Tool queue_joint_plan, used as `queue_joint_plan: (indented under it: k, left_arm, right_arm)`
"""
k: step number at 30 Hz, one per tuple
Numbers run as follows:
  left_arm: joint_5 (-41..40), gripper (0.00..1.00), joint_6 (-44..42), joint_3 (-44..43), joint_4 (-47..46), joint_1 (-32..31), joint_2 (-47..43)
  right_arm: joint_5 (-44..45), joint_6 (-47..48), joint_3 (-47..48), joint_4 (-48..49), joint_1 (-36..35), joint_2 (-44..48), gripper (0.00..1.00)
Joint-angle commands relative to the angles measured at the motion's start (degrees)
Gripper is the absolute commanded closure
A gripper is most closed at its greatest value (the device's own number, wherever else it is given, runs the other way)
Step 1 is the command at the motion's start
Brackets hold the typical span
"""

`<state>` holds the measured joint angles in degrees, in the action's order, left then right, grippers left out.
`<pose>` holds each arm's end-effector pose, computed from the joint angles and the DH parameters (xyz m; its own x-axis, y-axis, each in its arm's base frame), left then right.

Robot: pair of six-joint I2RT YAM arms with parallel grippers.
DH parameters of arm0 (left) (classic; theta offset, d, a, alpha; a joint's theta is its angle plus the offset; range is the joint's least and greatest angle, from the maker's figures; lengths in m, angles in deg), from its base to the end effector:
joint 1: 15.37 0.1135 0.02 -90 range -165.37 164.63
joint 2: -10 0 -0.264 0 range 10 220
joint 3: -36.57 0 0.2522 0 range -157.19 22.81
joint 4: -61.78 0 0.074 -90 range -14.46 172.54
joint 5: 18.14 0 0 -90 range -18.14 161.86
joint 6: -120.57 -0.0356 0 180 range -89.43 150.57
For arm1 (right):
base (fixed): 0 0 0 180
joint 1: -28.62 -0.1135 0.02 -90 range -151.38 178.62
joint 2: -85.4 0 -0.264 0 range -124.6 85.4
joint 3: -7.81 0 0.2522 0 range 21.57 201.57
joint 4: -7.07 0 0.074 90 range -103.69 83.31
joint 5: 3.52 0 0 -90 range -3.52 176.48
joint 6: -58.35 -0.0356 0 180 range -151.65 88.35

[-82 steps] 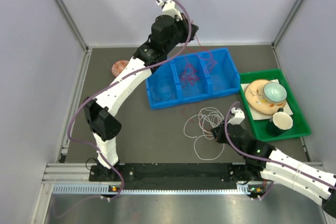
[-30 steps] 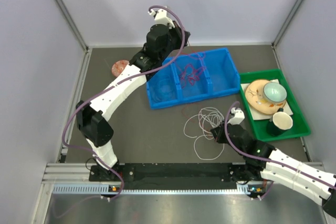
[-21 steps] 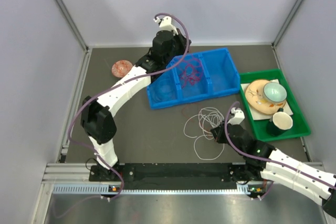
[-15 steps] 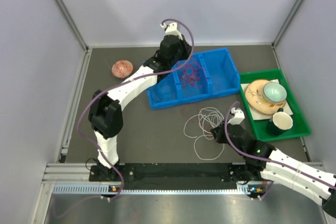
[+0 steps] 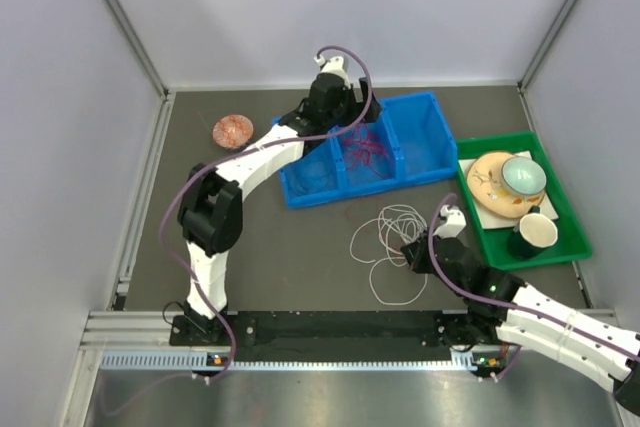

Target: Untangle the cables

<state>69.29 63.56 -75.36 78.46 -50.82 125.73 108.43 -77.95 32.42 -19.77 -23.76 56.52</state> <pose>0.3992 -0.2823 0.2963 -0.5359 -0.2862 -0.7943 0.3021 0.8135 -0.4969 0.0911 0.0964 0.1669 -0.6078 0.3098 -0.7311 -0.1446 0.8622 0.4856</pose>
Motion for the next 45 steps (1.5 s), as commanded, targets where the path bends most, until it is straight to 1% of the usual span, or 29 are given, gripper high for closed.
queue_joint_plan:
  k: [1,4,5,6,7,8,10,11,12,14,16,17,19,20,23,24,25,26,27,28,30,31,32,35,37,41,42,44,45]
  left_arm:
    - [5.02,0.04,-2.84,-4.40,0.85,-0.07,-10.07]
    - [5.47,0.01,-4.34,-2.65,2.79,-0.42,-15.42]
    - [5.38,0.01,-5.12,-1.60,3.75,-0.51,-18.48]
    - [5.21,0.01,-5.39,1.02,4.28,-0.42,-20.17]
    - [5.12,0.01,-6.27,2.53,4.72,-0.51,-21.75]
    - [5.03,0.01,-6.71,4.11,5.95,-0.51,-24.99]
    - [3.98,0.01,-7.67,8.86,7.01,-0.51,-29.82]
    - [3.71,0.01,-7.94,11.22,8.93,-0.51,-31.24]
    - [3.62,0.01,-7.94,12.55,9.99,-0.51,-32.74]
    - [3.10,0.01,-7.68,17.19,11.49,-0.51,-36.51]
    - [-0.41,0.01,-7.07,20.81,13.34,-0.51,-39.42]
    - [-2.86,0.01,-6.89,24.48,13.78,-0.51,-42.48]
    - [-6.64,0.01,-6.02,27.75,15.01,-0.42,-46.44]
    - [-7.79,0.01,-5.84,30.38,15.36,-0.24,-47.59]
    - [-9.47,0.01,-5.13,33.12,17.20,0.20,-49.89]
    - [-10.08,0.01,-4.78,33.22,18.25,0.20,-50.07]
    - [-10.44,0.01,-4.08,33.22,19.92,0.28,-50.07]
    - [-10.53,0.01,-3.99,33.39,20.54,0.37,-50.24]
    - [-10.61,0.01,-3.99,33.66,20.72,0.37,-50.42]
    - [-11.14,0.01,-3.99,33.83,20.81,0.55,-50.94]
    - [-11.23,0.01,-4.16,34.10,20.90,0.72,-51.47]
    - [-11.40,0.01,-4.25,34.10,20.99,0.81,-51.82]
    - [-11.41,0.01,-4.17,34.01,21.16,0.90,-52.00]
    - [-11.14,0.01,-4.34,33.92,21.34,1.08,-52.61]
    - [-10.79,0.01,-4.08,34.10,21.34,1.16,-52.88]
    - [-10.87,0.01,-3.03,34.54,21.51,1.25,-53.32]
    - [-10.79,0.01,-2.94,34.80,20.99,1.34,-53.58]
    - [-10.79,0.01,-2.93,35.59,20.46,1.25,-54.63]
    - [-10.88,0.01,-2.93,35.68,20.37,1.34,-54.81]
  right_arm:
    - [0.02,-0.10,0.13,1.21,-0.53,-0.56,1.00]
    - [-0.07,-0.10,0.57,1.13,-0.44,-1.79,1.00]
    - [-0.16,-0.19,0.83,0.95,-0.44,-2.05,1.00]
    - [0.02,-0.63,1.01,0.60,-0.44,-2.40,0.94]
    - [0.28,-1.15,1.62,-0.36,-0.44,-2.75,0.78]
    - [1.33,-1.59,1.98,-2.37,-0.44,-2.76,0.46]
    - [2.21,-1.16,3.46,-4.49,-0.70,-1.62,0.09]
    - [3.61,0.24,4.00,-5.37,-1.31,-1.18,0.03]
    - [4.93,0.86,4.61,-5.72,-1.93,-0.48,0.01]
    - [8.78,3.31,7.24,-5.73,-4.12,-1.08,0.01]
    - [10.73,4.90,11.44,-5.64,-5.10,-3.71,0.01]
    - [11.35,6.47,12.95,-5.20,-5.36,-8.16,0.01]
    - [11.27,7.36,17.25,-3.80,-5.36,-13.19,0.01]
    - [10.75,8.06,18.32,-2.92,-5.36,-17.39,0.01]
    - [11.09,8.51,22.36,-0.55,-5.36,-24.87,0.01]
    - [11.27,8.86,23.33,0.07,-5.28,-26.30,0.04]
    - [11.01,9.38,24.82,1.55,-5.02,-27.62,0.13]
    - [9.52,10.17,25.70,1.92,-4.49,-29.37,0.17]
    - [8.38,10.53,26.41,2.44,-3.62,-32.00,0.24]
    - [7.15,10.97,27.11,4.01,-1.60,-33.50,0.35]
    - [1.62,11.76,27.03,6.39,1.91,-35.44,0.45]
    - [-2.75,11.85,26.77,8.92,5.59,-37.19,0.52]
    - [-4.45,12.63,26.59,10.08,6.84,-37.99,0.54]
    - [-8.06,15.00,29.13,10.36,10.01,-43.35,0.53]
    - [-10.43,16.24,31.59,10.62,11.15,-47.81,0.49]
    - [-11.50,18.26,34.58,11.14,11.86,-53.29,0.49]
    - [-11.50,18.35,34.94,12.37,12.04,-54.08,0.51]
    - [-11.67,18.53,35.38,12.73,12.74,-56.53,0.52]
    - [-11.67,18.53,35.47,14.56,12.83,-57.07,0.52]
